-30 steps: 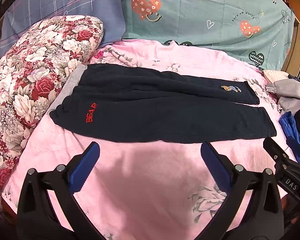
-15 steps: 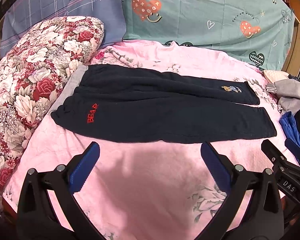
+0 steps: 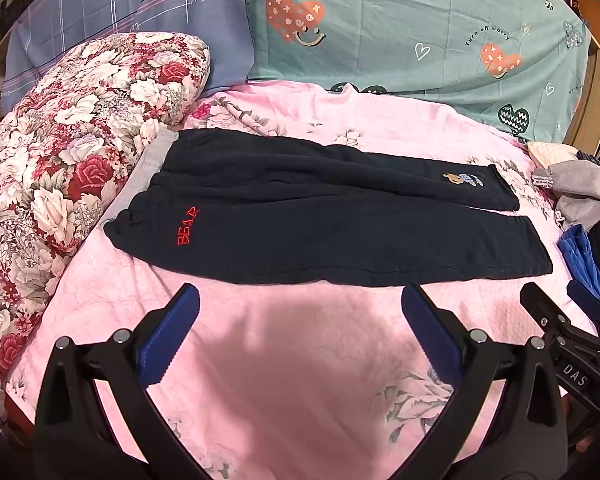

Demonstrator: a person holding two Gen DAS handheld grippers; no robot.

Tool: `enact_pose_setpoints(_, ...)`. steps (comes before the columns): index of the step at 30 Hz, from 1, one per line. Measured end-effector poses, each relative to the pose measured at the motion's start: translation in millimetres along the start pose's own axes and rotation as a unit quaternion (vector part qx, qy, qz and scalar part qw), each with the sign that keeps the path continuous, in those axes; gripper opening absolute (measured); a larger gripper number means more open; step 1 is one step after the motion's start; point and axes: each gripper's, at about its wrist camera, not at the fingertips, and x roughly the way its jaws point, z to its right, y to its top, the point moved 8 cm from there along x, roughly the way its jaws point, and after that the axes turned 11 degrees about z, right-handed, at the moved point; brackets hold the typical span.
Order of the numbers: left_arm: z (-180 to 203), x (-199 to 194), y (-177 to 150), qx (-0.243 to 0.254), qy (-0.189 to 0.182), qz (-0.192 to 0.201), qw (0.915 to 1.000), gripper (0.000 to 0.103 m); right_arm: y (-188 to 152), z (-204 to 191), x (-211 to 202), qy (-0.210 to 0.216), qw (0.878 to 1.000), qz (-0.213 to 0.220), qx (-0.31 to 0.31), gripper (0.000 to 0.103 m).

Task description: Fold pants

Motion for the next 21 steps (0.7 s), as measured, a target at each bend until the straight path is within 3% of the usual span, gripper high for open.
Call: enact_pose_setpoints(21, 3.1, 6.5, 1.9, 0.002, -0.001, -0.006, 1.0000, 0.101, -1.1, -4.2, 4.5, 0.003, 1.000, -0.004, -0.007, 0.102)
